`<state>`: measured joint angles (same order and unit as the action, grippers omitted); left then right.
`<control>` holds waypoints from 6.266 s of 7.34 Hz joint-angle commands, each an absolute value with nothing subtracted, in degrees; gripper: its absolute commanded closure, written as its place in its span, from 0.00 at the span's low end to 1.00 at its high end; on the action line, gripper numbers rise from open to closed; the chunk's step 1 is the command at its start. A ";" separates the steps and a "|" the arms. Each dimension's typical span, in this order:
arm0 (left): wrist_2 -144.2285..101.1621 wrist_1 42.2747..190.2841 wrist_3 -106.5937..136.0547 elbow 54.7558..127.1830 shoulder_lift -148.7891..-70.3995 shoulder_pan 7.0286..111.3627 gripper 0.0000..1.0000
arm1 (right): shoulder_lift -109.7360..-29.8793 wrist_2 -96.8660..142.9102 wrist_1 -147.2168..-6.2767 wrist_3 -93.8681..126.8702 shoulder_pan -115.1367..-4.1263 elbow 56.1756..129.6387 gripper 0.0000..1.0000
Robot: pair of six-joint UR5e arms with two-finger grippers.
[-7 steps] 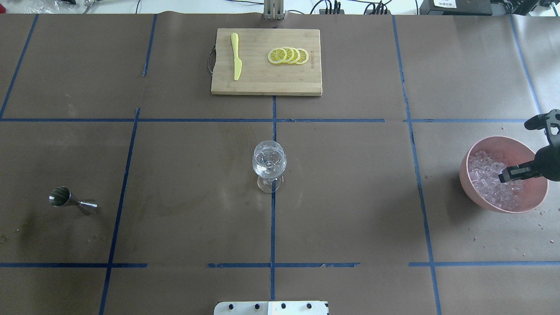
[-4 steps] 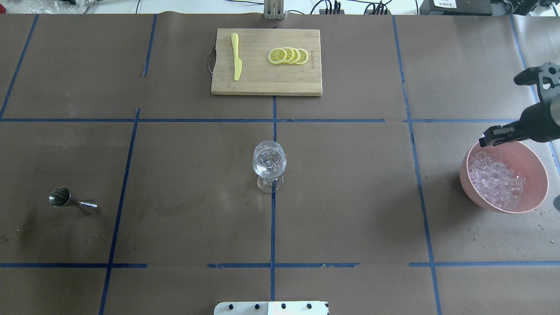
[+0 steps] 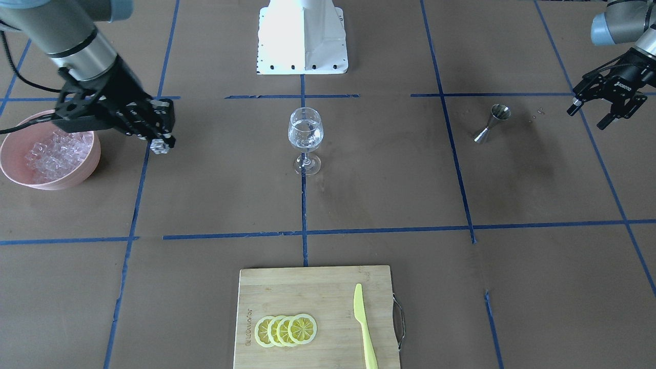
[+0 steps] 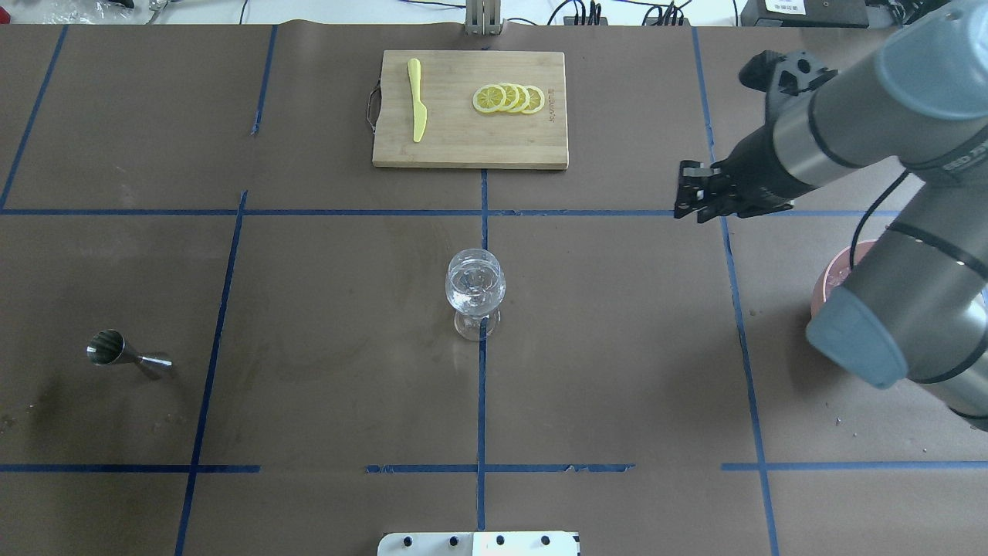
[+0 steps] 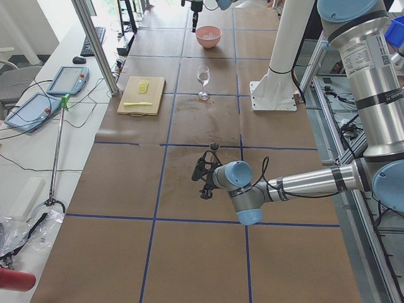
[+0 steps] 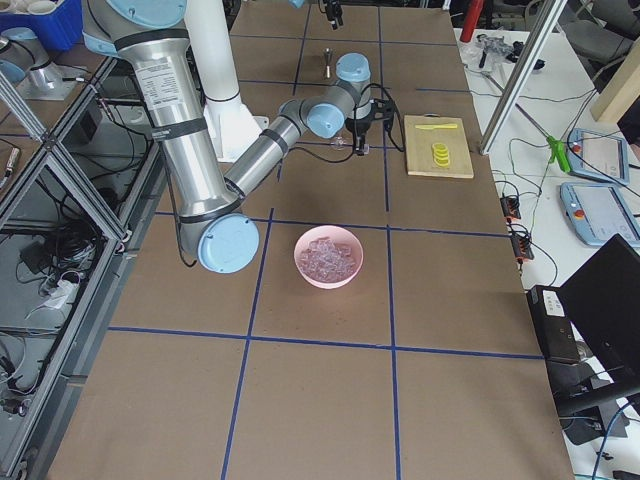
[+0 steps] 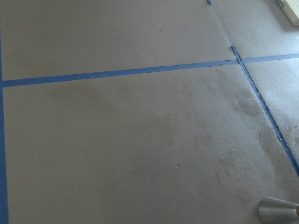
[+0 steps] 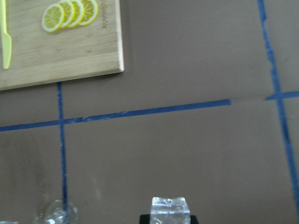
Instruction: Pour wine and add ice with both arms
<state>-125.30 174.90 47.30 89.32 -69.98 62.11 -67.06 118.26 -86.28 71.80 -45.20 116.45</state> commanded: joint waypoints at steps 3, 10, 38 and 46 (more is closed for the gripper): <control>-125.33 174.90 47.72 89.56 -70.31 62.14 0.00 | -48.90 107.76 -89.74 91.29 -33.23 110.06 1.00; -125.24 174.90 47.90 89.30 -70.49 62.05 0.00 | -47.64 105.47 -89.65 93.25 -29.54 110.04 0.61; -136.40 96.93 -6.94 106.96 -76.12 93.87 0.00 | -82.53 133.33 -91.32 -7.12 -87.28 90.53 0.00; -132.66 93.90 -11.65 110.65 -75.84 89.12 0.00 | -82.53 133.51 -91.32 -7.12 -87.28 90.62 0.00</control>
<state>-134.97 96.75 -8.84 110.45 -75.30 89.72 -82.53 133.51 -91.32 -7.11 -87.28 90.63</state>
